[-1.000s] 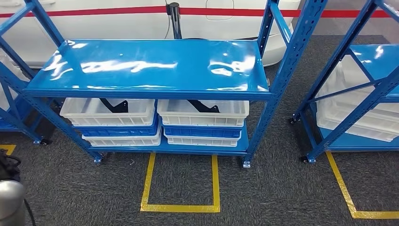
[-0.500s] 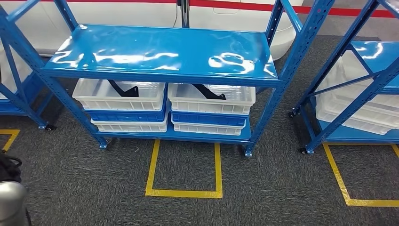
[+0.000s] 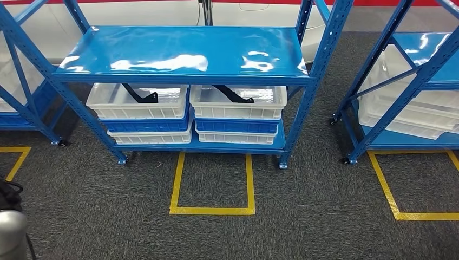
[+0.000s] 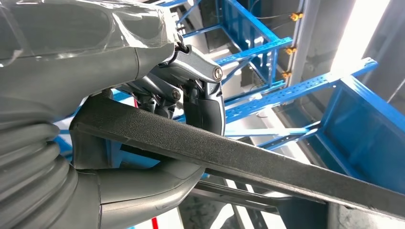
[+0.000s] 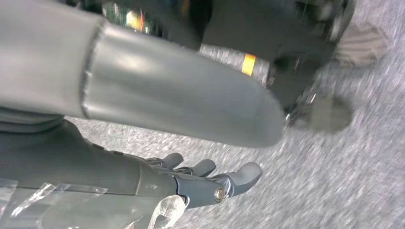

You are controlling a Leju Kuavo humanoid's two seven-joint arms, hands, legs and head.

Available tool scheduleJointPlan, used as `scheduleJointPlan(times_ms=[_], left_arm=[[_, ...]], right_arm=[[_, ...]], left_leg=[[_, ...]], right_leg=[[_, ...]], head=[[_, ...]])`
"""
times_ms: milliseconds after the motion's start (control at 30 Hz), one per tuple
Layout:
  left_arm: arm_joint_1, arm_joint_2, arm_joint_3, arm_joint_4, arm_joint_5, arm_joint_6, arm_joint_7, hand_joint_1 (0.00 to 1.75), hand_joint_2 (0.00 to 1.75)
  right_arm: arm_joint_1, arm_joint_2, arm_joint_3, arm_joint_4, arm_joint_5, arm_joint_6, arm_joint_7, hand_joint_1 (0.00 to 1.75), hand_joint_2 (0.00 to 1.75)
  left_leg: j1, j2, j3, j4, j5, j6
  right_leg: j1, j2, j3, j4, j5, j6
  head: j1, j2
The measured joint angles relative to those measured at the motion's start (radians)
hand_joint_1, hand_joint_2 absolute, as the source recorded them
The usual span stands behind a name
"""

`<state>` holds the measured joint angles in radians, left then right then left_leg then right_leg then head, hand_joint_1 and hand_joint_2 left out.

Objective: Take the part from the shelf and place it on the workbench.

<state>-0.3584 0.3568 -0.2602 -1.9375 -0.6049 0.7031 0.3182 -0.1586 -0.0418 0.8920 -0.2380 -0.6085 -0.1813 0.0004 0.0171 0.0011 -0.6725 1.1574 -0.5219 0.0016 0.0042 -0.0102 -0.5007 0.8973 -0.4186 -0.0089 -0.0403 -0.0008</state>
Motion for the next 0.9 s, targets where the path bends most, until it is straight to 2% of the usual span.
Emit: scheduleJointPlan(times_ms=[33,67,100,133,167,200,233,267,300,333,367,400,433,500,533,567,600,633,667,700,733,767,800,867,900], left_arm=[[0.002,0.002,0.000,-0.001,0.000,0.000,0.004,1.75,1.75],[0.003,0.004,0.000,-0.001,-0.001,0.000,0.007,1.75,1.75],[0.004,0.005,0.000,-0.001,-0.001,0.000,0.009,1.75,1.75],[0.004,0.007,0.000,-0.002,0.000,0.000,0.010,1.75,1.75],[0.004,0.008,0.000,-0.003,0.002,0.000,0.010,1.75,1.75],[0.004,0.009,0.000,-0.005,0.003,0.000,0.009,1.75,1.75],[0.005,0.009,0.000,-0.006,0.005,0.000,0.009,1.75,1.75],[0.006,0.009,0.000,-0.007,0.007,0.000,0.008,1.75,1.75],[0.008,0.010,-0.001,-0.008,0.008,0.000,0.008,1.75,1.75],[0.010,0.010,-0.001,-0.008,0.009,0.000,0.008,1.75,1.75],[0.010,0.010,-0.001,-0.008,0.012,0.000,0.007,1.75,1.75],[0.010,0.010,-0.002,-0.009,0.016,0.000,0.007,1.75,1.75],[0.010,0.010,-0.002,-0.009,0.019,0.000,0.007,1.75,1.75],[0.011,0.010,-0.003,-0.009,0.022,-0.001,0.007,1.75,1.75],[0.011,0.010,-0.003,-0.009,0.022,-0.001,0.007,1.75,1.75],[0.011,0.010,-0.003,-0.009,0.022,-0.001,0.007,1.75,1.75],[0.012,0.010,-0.004,-0.009,0.023,-0.001,0.007,1.75,1.75],[0.012,0.010,-0.004,-0.009,0.024,-0.001,0.007,1.75,1.75],[0.012,0.010,-0.004,-0.009,0.025,-0.001,0.007,1.75,1.75],[0.012,0.010,-0.004,-0.010,0.027,-0.001,0.007,1.75,1.75],[0.013,0.010,-0.003,-0.010,0.031,-0.001,0.007,1.75,1.75],[0.014,0.010,-0.003,-0.011,0.036,-0.001,0.006,1.75,1.75],[0.014,0.010,-0.002,-0.011,0.043,0.000,0.006,1.75,1.75],[0.016,0.009,-0.002,-0.011,0.054,0.000,0.005,1.75,1.75],[0.017,0.010,-0.002,-0.011,0.057,0.000,0.004,1.75,1.75]], right_arm=[[0.001,0.000,0.000,0.000,0.000,-0.003,-0.001,0.00,0.00],[0.001,0.001,0.000,0.000,0.000,-0.006,-0.001,0.00,0.00],[0.001,0.001,0.000,0.000,0.000,-0.009,-0.001,0.00,0.00],[0.001,0.003,0.000,0.000,0.000,-0.012,-0.001,0.00,0.00],[0.001,0.003,0.000,0.000,0.000,-0.016,-0.001,0.00,0.00],[0.001,0.004,0.000,0.000,0.000,-0.018,-0.001,0.00,0.00],[0.001,0.005,0.000,0.000,0.000,-0.021,-0.001,0.00,0.00],[0.001,0.005,0.000,0.000,0.001,-0.022,-0.001,0.00,0.00],[0.002,0.005,0.000,0.000,0.001,-0.023,-0.001,0.00,0.00],[0.004,0.005,0.000,0.001,0.002,-0.024,0.000,0.00,0.00],[0.006,0.005,0.000,0.001,0.002,-0.025,0.000,0.00,0.00],[0.007,0.005,0.000,0.002,0.002,-0.026,0.000,0.00,0.00],[0.008,0.005,0.000,0.002,0.003,-0.026,0.001,0.00,0.00],[0.008,0.005,0.000,0.002,0.004,-0.027,0.002,0.00,0.00],[0.008,0.006,0.000,0.002,0.005,-0.027,0.002,0.00,0.00],[0.008,0.006,0.000,0.002,0.006,-0.027,0.003,0.00,0.00],[0.008,0.006,0.000,0.002,0.006,-0.027,0.002,0.00,0.00],[0.007,0.006,0.000,0.002,0.006,-0.027,0.002,0.00,0.00],[0.006,0.006,0.000,0.002,0.006,-0.028,0.002,0.00,0.00],[0.004,0.005,0.000,0.002,0.006,-0.028,0.002,0.00,0.00],[0.003,0.004,0.000,0.002,0.006,-0.029,0.002,0.00,0.00],[0.002,0.003,0.000,0.002,0.006,-0.030,0.002,0.00,0.00],[0.002,0.003,0.000,0.002,0.007,-0.030,0.003,0.00,0.00],[0.002,0.005,0.000,0.002,0.008,-0.031,0.003,0.00,0.00],[0.002,0.006,0.000,0.002,0.008,-0.032,0.003,0.00,0.00]], left_leg=[[0.003,0.000,-0.011,0.061,-0.020,-0.006],[0.006,0.000,-0.008,0.094,-0.016,-0.013],[0.009,0.000,0.011,0.089,0.008,-0.018],[0.013,0.000,0.047,0.047,0.039,-0.024],[0.017,0.001,0.095,-0.020,0.059,-0.030],[0.017,-0.001,0.144,-0.095,0.063,-0.033],[0.016,-0.002,0.179,-0.155,0.057,-0.030],[0.013,-0.003,0.196,-0.190,0.046,-0.024],[0.008,-0.004,0.198,-0.203,0.043,-0.014],[0.008,-0.002,0.187,-0.201,0.048,-0.002],[0.009,-0.001,0.177,-0.201,0.057,0.009],[0.010,0.000,0.165,-0.201,0.068,0.020],[0.012,0.002,0.152,-0.201,0.081,0.030],[0.010,0.002,0.126,-0.201,0.105,0.039],[0.008,0.002,0.112,-0.200,0.116,0.039],[0.007,0.002,0.098,-0.200,0.127,0.038],[0.006,0.002,0.084,-0.200,0.139,0.037],[0.005,0.002,0.071,-0.200,0.149,0.035],[0.005,0.001,0.061,-0.199,0.159,0.033],[0.004,0.001,0.053,-0.199,0.167,0.029],[0.004,0.002,0.048,-0.199,0.175,0.023],[0.004,0.002,0.046,-0.201,0.183,0.017],[0.005,0.004,0.046,-0.204,0.192,0.009],[0.009,0.005,0.044,-0.208,0.203,-0.004],[0.010,0.004,0.038,-0.198,0.189,-0.009]], right_leg=[[-0.001,-0.001,-0.013,0.003,0.009,0.001],[-0.002,-0.002,-0.028,0.007,0.017,0.004],[-0.005,-0.002,-0.044,0.013,0.024,0.008],[-0.009,-0.002,-0.059,0.022,0.030,0.013],[-0.011,-0.001,-0.075,0.033,0.035,0.018],[-0.012,-0.001,-0.089,0.045,0.038,0.023],[-0.012,0.000,-0.101,0.055,0.043,0.029],[-0.010,0.001,-0.111,0.062,0.050,0.035],[-0.010,0.002,-0.117,0.064,0.058,0.041],[-0.010,0.002,-0.123,0.064,0.066,0.047],[-0.012,0.002,-0.131,0.069,0.059,0.052],[-0.013,0.003,-0.142,0.090,0.031,0.057],[-0.015,0.004,-0.156,0.130,-0.014,0.062],[-0.016,0.005,-0.188,0.263,-0.121,0.069],[-0.016,0.005,-0.197,0.326,-0.149,0.070],[-0.016,0.005,-0.195,0.367,-0.151,0.070],[-0.016,0.005,-0.177,0.373,-0.131,0.068],[-0.015,0.006,-0.141,0.344,-0.101,0.064],[-0.014,0.008,-0.091,0.284,-0.076,0.058],[-0.011,0.010,-0.029,0.200,-0.071,0.050],[-0.007,0.012,0.025,0.121,-0.080,0.044],[-0.003,0.014,0.063,0.062,-0.094,0.038],[0.002,0.014,0.081,0.028,-0.105,0.033],[0.002,0.013,0.075,0.018,-0.092,0.022],[0.000,0.012,0.068,0.017,-0.082,0.015]], head=[[0.000,0.000],[0.000,0.000],[0.000,0.000],[0.000,0.000],[-0.001,0.000],[-0.001,0.000],[-0.001,0.000],[-0.001,0.000],[0.000,0.000],[0.000,0.000],[0.000,0.000],[0.001,0.000],[0.002,0.000],[0.004,0.000],[0.005,0.000],[0.005,0.000],[0.005,0.000],[0.006,0.000],[0.005,0.000],[0.006,0.000],[0.005,0.000],[0.005,0.000],[0.005,0.000],[0.006,0.000],[0.004,0.000]])
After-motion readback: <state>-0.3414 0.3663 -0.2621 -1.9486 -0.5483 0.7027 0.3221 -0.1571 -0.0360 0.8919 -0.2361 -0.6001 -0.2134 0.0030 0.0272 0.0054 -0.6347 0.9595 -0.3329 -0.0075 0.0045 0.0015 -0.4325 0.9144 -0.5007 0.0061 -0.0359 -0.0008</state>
